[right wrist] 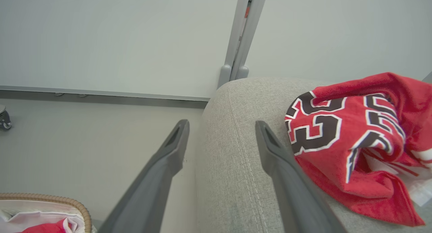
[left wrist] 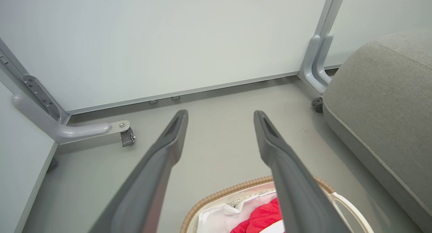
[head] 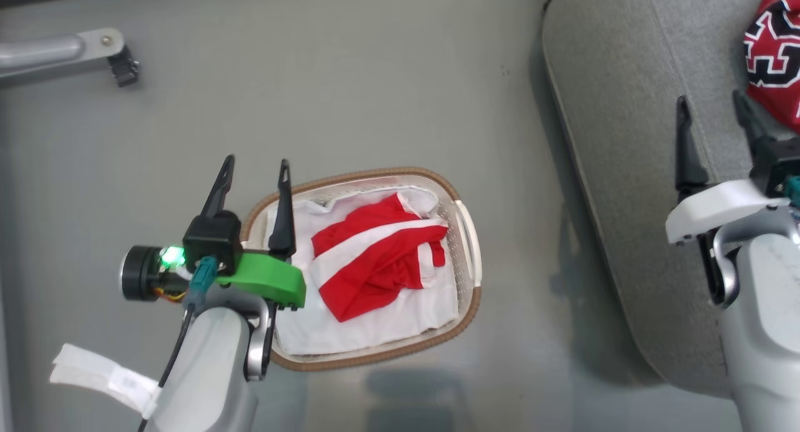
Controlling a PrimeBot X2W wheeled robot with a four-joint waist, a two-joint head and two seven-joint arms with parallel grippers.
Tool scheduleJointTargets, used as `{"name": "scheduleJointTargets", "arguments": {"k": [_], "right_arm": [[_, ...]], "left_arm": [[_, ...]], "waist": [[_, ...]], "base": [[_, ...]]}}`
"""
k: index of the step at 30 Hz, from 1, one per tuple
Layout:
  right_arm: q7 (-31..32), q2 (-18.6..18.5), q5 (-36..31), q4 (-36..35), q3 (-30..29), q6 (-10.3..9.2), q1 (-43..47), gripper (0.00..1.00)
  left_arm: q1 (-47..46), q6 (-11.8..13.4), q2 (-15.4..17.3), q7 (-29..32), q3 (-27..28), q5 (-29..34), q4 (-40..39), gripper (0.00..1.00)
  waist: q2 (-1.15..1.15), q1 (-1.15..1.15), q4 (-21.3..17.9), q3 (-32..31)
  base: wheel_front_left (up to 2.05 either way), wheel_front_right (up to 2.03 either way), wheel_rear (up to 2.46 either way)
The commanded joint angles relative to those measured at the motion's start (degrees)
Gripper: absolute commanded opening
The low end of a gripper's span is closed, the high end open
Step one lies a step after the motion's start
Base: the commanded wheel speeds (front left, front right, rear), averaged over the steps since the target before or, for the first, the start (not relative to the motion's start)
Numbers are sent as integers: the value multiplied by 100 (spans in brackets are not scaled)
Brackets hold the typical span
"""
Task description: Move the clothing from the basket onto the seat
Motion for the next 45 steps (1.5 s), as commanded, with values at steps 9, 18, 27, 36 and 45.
{"name": "scheduleJointTargets", "arguments": {"k": [9,18,27,36,45], "right_arm": [[-25,305,166,-50,291,-8,457,100],[-25,460,337,-205,720,-8,820,100],[-25,569,470,-287,939,-8,1238,100],[-25,605,512,-448,1068,-8,1546,100],[-25,619,565,-427,1107,-8,1764,100]], "left_arm": [[605,35,-71,-20,611,115,-60,100],[1069,-92,-100,-20,1112,193,-234,100],[1646,-242,-116,-20,1383,188,-476,100],[1999,-341,-116,-21,1498,209,-699,100],[2262,-429,-115,-21,1546,193,-715,100]], "waist": [[0,0,424,-560],[0,0,517,-921],[0,0,573,-1321],[0,0,613,-1735],[0,0,629,-2136]], "base": [[0,0,0],[0,0,0],[0,0,0],[0,0,0],[0,0,0]]}}
